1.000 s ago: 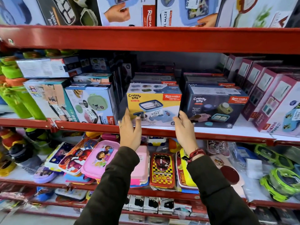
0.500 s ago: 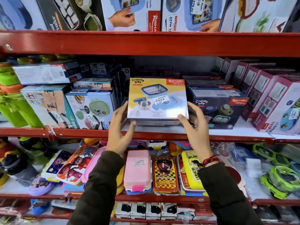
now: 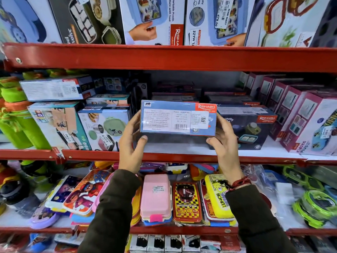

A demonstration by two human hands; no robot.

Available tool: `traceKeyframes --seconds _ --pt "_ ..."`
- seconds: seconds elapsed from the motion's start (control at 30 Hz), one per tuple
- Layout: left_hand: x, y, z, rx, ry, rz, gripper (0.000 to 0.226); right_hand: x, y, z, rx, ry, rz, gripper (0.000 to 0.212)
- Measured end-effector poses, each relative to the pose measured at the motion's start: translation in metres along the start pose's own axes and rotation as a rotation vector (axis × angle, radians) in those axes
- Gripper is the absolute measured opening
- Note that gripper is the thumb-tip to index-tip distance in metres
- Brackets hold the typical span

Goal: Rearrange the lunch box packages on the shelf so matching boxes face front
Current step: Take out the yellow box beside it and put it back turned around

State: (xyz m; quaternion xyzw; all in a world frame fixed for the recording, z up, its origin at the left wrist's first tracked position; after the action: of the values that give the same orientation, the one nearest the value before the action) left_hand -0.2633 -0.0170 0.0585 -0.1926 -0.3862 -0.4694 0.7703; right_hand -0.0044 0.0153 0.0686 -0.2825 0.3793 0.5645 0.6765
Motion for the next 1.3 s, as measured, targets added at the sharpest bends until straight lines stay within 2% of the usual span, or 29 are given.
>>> traceKeyframes --seconds 0.13,0.27,0.43,0.67,0.8,0.97,1.17,1.27,1.3 --pt "-0.002 0.002 0.000 0.045 -0.004 0.034 0.047 0.004 0.002 0.001 0.036 -0.021 -0.059 0.066" --pt "-0.003 0.006 0.002 0.098 -0.075 0.046 0.033 0.006 0.006 0.002 0.076 0.012 -0.065 0.043" --pt "-0.017 0.008 0.007 0.073 -0.151 0.110 0.032 0.012 0.014 0.002 0.131 0.078 -0.069 0.027" --pt "-0.025 0.024 0.013 -0.017 -0.290 0.119 0.058 0.041 0.026 0.003 0.093 0.196 -0.090 0.038" --pt "-0.032 0.034 0.018 -0.049 -0.375 0.144 0.051 0.048 0.030 0.010 0.066 0.263 -0.117 0.047" --pt "-0.041 0.038 0.020 -0.066 -0.384 0.161 0.054 0.051 0.034 0.013 0.037 0.274 -0.186 0.055" --pt "-0.040 0.036 0.010 -0.066 -0.420 0.062 0.057 0.050 0.035 0.009 0.083 0.355 -0.062 0.054" --pt "-0.042 0.036 0.009 -0.014 -0.531 -0.043 0.082 0.054 0.037 0.009 0.112 0.427 0.019 0.052" --pt "-0.042 0.035 0.009 -0.002 -0.582 -0.085 0.084 0.054 0.038 0.008 0.112 0.440 0.032 0.050"
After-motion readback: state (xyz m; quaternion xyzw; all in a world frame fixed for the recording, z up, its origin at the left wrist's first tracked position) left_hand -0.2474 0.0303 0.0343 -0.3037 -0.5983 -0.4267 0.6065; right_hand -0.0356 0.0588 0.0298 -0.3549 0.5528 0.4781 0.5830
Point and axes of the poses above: each hand's wrist, its own z-axis towards the middle knuckle, its own y-axis out of the palm, x = y × z, the point moved 3 cm from there along z, towards the middle knuckle, and after that the axes turned 11 degrees about x, right-handed, at the moved point
